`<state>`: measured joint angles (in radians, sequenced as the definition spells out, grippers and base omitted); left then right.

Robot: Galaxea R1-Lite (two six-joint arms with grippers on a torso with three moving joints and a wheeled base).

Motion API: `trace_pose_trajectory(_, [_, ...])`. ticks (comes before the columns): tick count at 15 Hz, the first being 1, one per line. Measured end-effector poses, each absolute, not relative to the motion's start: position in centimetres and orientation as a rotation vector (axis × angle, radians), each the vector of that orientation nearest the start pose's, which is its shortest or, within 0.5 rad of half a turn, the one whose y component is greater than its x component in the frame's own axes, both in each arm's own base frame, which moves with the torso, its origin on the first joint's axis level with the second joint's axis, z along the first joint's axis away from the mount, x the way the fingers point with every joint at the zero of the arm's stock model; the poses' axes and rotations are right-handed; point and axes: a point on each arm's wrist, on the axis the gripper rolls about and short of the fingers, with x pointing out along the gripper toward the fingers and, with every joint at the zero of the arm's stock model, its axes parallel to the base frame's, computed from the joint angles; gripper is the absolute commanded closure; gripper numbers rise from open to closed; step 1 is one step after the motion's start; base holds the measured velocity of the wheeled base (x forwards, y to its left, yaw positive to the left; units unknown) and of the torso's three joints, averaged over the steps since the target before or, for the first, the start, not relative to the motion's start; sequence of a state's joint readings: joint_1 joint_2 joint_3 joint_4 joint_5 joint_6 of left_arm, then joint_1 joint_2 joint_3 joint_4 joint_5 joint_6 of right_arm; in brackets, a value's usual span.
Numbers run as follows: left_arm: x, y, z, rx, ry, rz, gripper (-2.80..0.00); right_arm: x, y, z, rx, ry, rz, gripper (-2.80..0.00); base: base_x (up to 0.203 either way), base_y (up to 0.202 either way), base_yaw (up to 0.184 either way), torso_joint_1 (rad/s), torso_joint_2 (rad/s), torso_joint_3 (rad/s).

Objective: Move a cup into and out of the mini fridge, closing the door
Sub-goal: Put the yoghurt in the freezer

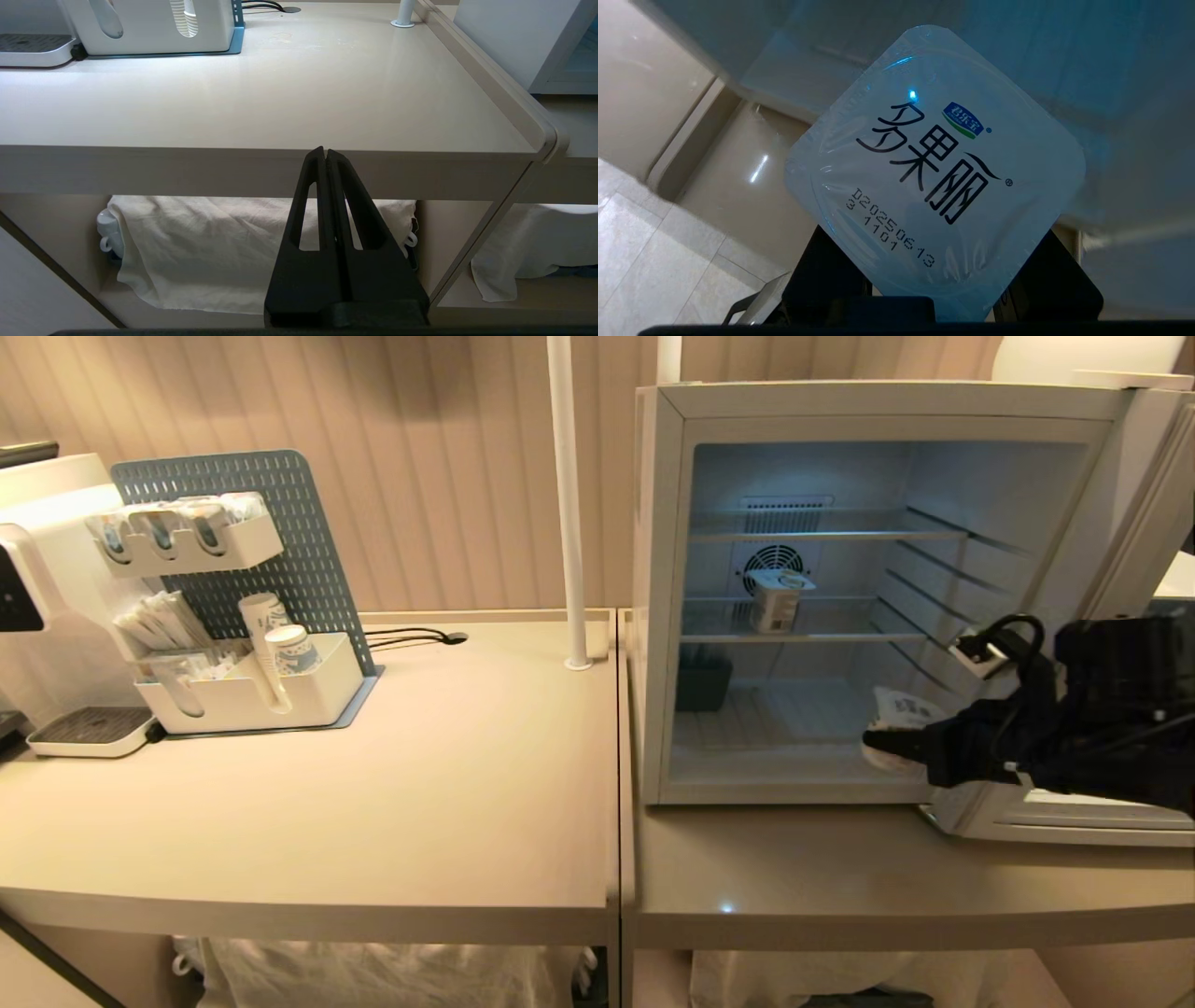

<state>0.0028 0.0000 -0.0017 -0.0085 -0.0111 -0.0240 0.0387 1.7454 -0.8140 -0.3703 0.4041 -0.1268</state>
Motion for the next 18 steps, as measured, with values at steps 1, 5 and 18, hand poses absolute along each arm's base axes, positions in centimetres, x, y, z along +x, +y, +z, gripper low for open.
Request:
trace_pose_trajectory(1, [-2.3, 0.0, 7.7, -0.025, -0.01, -0.008, 0.0, 31.8, 2.2, 14.1, -0.013, 0.553, 0.474, 0.0, 0.0, 0.0, 0.0, 0.0, 0.0, 0.0])
trace_pose_trajectory(5, [-2.3, 0.0, 7.7, -0.025, -0.011, -0.008, 0.0, 36.0, 2.7, 11.0, 0.004, 0.635, 0.49, 0.0, 0.0, 0.0, 0.0, 0.0, 0.0, 0.0])
trace_pose_trajectory(18, [-2.3, 0.0, 7.7, -0.025, -0.01, -0.008, 0.0, 43.4, 5.9, 5.4, 0.002, 0.55, 0.273, 0.0, 0.0, 0.0, 0.0, 0.0, 0.0, 0.0])
